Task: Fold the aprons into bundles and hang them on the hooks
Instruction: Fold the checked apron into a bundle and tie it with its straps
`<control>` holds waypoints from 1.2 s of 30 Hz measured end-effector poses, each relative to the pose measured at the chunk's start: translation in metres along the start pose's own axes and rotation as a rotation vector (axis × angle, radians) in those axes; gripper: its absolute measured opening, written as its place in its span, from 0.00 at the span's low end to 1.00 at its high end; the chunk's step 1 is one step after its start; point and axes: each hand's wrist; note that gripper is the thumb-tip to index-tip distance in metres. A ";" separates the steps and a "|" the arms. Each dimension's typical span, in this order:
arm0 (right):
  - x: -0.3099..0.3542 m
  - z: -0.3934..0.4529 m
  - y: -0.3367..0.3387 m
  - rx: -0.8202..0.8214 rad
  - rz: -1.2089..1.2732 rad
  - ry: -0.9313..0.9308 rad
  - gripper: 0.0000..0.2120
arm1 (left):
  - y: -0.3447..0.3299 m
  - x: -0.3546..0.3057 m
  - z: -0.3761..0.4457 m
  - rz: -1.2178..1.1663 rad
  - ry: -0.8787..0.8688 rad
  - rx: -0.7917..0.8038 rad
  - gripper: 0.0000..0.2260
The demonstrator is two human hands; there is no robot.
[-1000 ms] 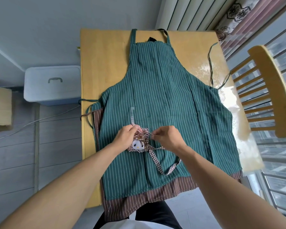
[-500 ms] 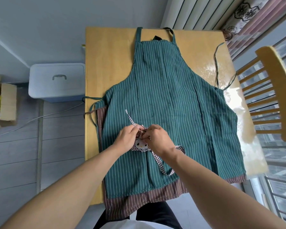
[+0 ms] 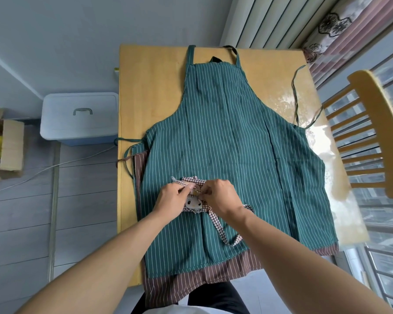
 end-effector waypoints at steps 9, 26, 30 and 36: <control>-0.016 -0.015 0.022 -0.088 0.647 -0.368 0.10 | 0.001 -0.002 0.002 0.018 -0.026 -0.025 0.10; -0.046 -0.017 0.013 -0.231 0.678 -0.692 0.07 | 0.020 0.010 -0.001 0.068 0.248 -0.037 0.08; -0.046 -0.016 0.015 -0.272 0.695 -0.675 0.06 | 0.021 0.011 0.003 0.031 0.294 -0.047 0.08; -0.052 -0.019 0.014 -0.171 0.480 -0.669 0.08 | 0.019 0.008 0.007 -0.173 0.393 -0.050 0.04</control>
Point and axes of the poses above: each hand's wrist, its own z-axis towards the middle knuckle, its own y-axis out of the back of the hand, x = y × z, and after that the axes turned 12 degrees about y, right-handed
